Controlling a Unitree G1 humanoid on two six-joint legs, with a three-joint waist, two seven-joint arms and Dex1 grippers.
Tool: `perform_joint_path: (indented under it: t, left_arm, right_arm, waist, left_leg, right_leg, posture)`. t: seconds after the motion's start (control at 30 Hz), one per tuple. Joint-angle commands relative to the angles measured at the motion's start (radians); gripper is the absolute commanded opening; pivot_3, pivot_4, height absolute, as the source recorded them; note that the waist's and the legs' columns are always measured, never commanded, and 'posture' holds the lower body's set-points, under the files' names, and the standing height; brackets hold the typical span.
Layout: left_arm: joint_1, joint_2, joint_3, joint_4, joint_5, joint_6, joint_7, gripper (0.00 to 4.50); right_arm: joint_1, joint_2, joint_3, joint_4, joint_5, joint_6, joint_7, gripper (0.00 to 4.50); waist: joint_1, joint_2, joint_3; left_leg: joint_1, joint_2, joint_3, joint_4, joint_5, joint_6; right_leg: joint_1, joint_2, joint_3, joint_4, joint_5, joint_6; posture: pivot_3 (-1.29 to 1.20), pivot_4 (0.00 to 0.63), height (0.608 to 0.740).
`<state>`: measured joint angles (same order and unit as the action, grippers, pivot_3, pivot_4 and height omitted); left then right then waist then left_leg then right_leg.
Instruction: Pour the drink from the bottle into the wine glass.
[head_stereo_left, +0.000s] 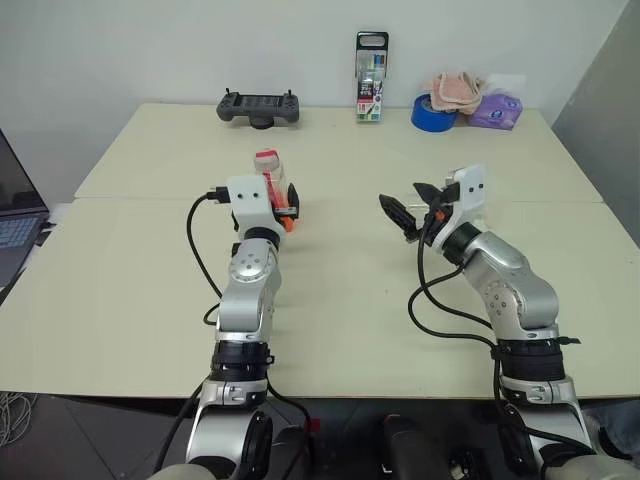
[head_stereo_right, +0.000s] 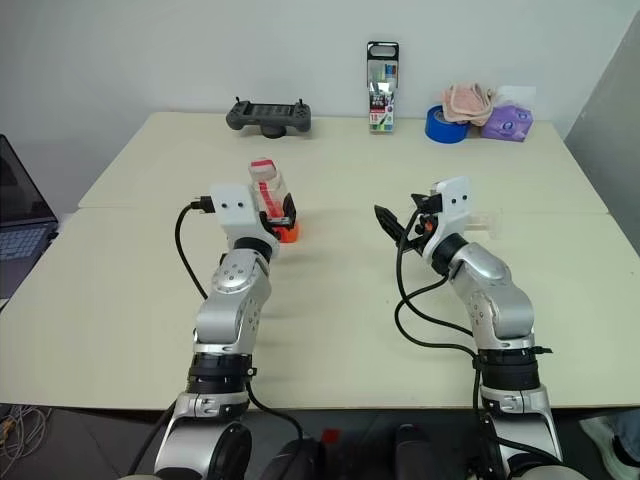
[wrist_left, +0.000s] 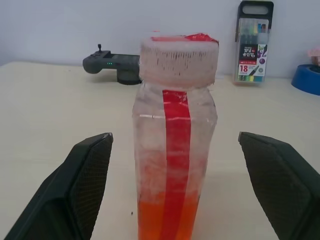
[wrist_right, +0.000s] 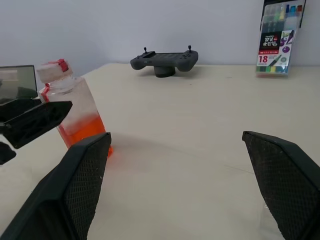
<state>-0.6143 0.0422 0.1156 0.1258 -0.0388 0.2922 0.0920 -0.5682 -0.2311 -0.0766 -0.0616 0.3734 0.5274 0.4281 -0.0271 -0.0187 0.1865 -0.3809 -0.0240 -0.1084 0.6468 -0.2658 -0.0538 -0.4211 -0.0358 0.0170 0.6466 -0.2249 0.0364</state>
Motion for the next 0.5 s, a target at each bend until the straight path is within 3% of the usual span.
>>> perform_joint_path:
  t: [0.03, 0.47, 0.5]
  left_arm:
    - [-0.052, 0.023, 0.009, 0.045, -0.001, -0.051, -0.012, 4.3]
    - [-0.17, 0.061, 0.022, 0.29, -0.041, -0.19, -0.102, 4.3]
    - [-0.172, 0.063, 0.021, 0.302, -0.041, -0.201, -0.108, 4.12]
  right_arm:
    - [0.0, -0.003, 0.0, -0.03, -0.003, -0.021, -0.005, 4.5]
    - [0.011, -0.002, 0.02, -0.066, 0.027, 0.005, 0.006, 4.5]
    - [0.016, -0.005, 0.025, -0.078, 0.037, 0.011, 0.021, 4.5]
  waist:
    - [0.0, 0.0, 0.0]
    - [-0.001, 0.0, 0.0]
    - [-0.001, 0.0, 0.0]
  left_leg:
    - [0.0, 0.0, 0.0, 0.0, 0.0, 0.0]
    - [0.0, 0.0, 0.0, 0.0, 0.0, 0.0]
    - [0.0, 0.0, 0.0, 0.0, 0.0, 0.0]
  right_leg:
    - [0.0, 0.0, 0.0, 0.0, 0.0, 0.0]
    - [0.0, 0.0, 0.0, 0.0, 0.0, 0.0]
    - [0.0, 0.0, 0.0, 0.0, 0.0, 0.0]
  posture:
    - [0.0, 0.15, 0.74]
    - [0.0, 0.15, 0.74]
    - [0.0, 0.15, 0.74]
